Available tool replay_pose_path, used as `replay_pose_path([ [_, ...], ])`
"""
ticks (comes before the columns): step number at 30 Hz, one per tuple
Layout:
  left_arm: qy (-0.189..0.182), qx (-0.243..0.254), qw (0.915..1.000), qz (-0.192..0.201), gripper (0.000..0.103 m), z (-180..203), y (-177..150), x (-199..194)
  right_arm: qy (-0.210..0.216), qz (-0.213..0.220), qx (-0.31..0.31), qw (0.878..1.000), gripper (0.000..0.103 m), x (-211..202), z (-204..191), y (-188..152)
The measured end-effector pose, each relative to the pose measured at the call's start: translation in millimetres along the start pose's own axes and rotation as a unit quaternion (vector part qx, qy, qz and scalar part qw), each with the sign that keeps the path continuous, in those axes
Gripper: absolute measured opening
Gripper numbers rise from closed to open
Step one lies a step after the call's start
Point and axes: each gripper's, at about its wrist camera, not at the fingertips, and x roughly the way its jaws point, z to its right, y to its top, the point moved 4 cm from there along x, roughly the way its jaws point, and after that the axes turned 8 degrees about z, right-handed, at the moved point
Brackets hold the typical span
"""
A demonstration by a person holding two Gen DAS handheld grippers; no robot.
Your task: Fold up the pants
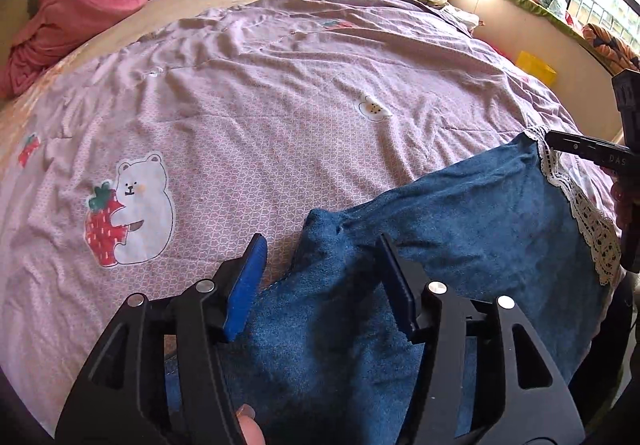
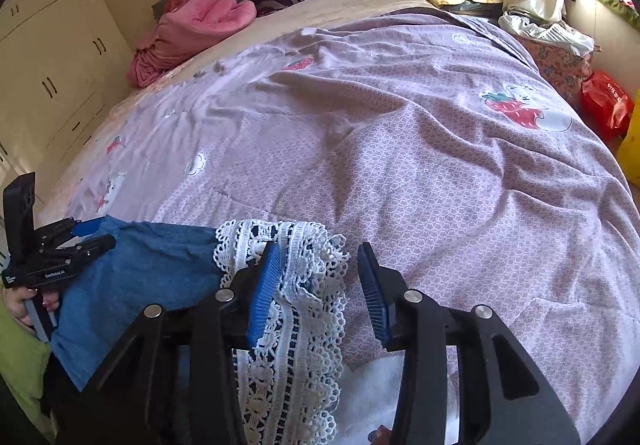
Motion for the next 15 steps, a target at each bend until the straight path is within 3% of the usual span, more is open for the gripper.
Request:
replay_pose_path([
  [7, -0.011, -0.012, 0.9996, -0.022, 0.048, 2, -5, 15, 0.039, -0.029, 0.011, 0.999, 0.043, 24, -1, -1],
  [9, -0.020, -0.015, 0.9995, -0.020, 0.036, 3, -5, 14, 0.040, -0.035, 0.016, 0.998, 0.043, 28, -1, -3],
  [12, -0.019, -0.003, 0.9997, -0.017, 0.017, 10, -5, 12, 0.039, -0.023, -0.005, 0.999, 0.024, 18, -11, -4],
  [15, 0.000, 0.013, 0.9999, 0.001, 0.008, 16, -4, 6, 0.024, 0.017, -0.045, 0.999, 0.020, -4, -25, -2],
])
